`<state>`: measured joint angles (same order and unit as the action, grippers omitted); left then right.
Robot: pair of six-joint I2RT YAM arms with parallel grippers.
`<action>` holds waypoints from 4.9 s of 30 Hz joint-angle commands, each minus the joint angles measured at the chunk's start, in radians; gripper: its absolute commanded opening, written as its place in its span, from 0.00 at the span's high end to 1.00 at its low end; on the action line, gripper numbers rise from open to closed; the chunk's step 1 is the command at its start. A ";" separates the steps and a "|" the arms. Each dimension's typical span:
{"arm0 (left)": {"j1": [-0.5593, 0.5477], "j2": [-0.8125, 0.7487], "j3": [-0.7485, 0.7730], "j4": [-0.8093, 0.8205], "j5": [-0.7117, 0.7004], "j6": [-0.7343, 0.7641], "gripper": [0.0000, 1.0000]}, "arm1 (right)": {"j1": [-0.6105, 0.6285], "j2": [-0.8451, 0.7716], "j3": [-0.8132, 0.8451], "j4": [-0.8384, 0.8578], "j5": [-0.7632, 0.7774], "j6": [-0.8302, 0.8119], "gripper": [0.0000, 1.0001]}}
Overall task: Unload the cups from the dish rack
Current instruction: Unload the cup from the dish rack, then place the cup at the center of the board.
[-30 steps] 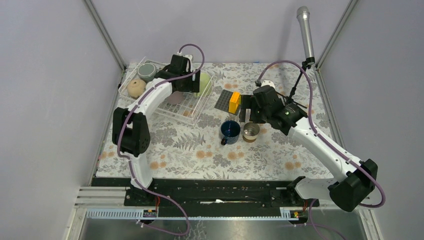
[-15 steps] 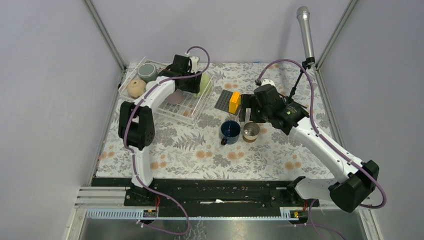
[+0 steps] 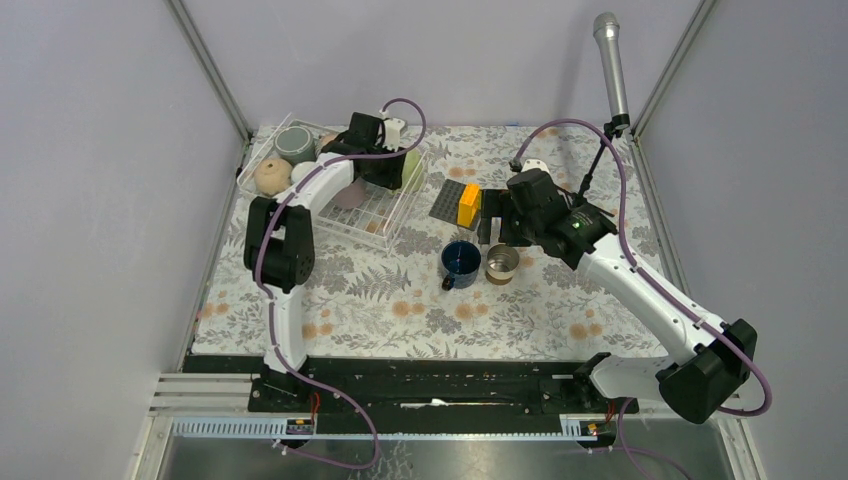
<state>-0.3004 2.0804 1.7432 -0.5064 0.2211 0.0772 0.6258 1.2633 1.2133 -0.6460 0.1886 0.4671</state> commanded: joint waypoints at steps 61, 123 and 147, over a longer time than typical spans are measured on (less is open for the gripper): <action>-0.070 -0.230 0.193 0.028 -0.328 0.002 1.00 | 0.009 -0.061 0.005 0.019 0.019 0.024 0.00; -0.236 -0.569 -0.055 0.227 0.464 -0.686 1.00 | -0.340 -0.213 -0.389 1.266 -0.714 0.577 0.00; -0.309 -0.578 -0.314 0.693 0.597 -0.997 1.00 | -0.337 -0.131 -0.399 1.563 -0.775 0.800 0.35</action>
<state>-0.5919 1.5528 1.4151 0.0059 0.8124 -0.9001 0.2916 1.1542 0.8139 0.8307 -0.5690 1.2400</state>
